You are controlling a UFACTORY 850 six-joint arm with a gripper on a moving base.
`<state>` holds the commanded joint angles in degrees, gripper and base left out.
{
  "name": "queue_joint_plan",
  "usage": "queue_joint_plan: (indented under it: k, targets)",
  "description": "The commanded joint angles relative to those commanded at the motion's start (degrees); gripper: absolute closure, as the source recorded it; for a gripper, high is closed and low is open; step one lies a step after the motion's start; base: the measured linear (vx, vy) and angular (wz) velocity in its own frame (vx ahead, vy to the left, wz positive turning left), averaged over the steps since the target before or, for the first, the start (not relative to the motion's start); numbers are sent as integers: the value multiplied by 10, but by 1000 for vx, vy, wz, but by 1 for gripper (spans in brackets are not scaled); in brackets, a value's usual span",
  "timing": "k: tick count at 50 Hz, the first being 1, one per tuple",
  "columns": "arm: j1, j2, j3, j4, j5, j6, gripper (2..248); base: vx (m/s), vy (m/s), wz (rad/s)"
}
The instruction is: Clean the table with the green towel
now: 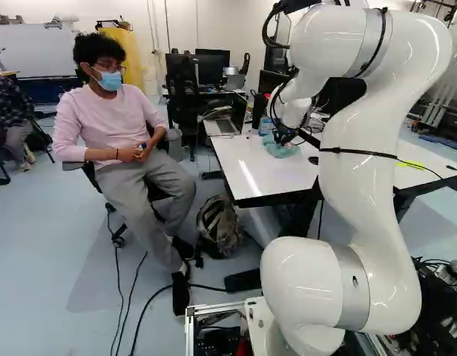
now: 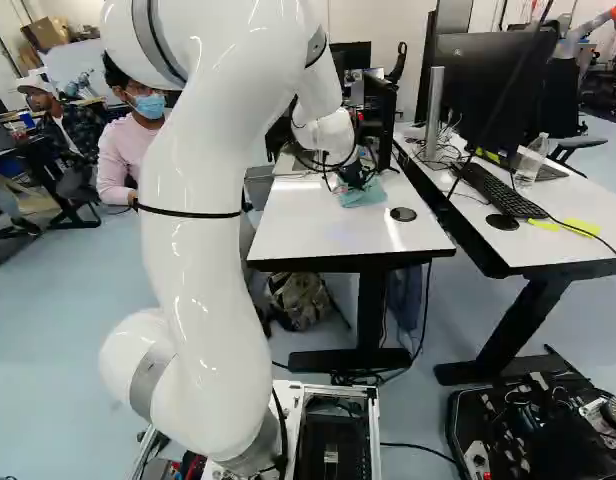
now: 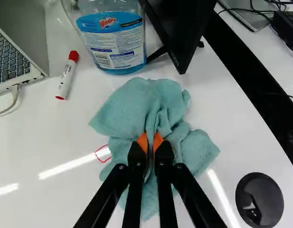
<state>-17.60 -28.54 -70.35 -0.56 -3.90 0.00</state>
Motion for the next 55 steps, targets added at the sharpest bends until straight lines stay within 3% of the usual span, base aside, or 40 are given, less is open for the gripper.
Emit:
queue_joint_plan:
  k: [25,41,55]
  targets:
    - [6,-22,-30,0,0,0,216,0,0,0]
    - [27,-44,-60,0,0,0,216,0,0,0]
    - [48,-42,-57,0,0,0,216,0,0,0]
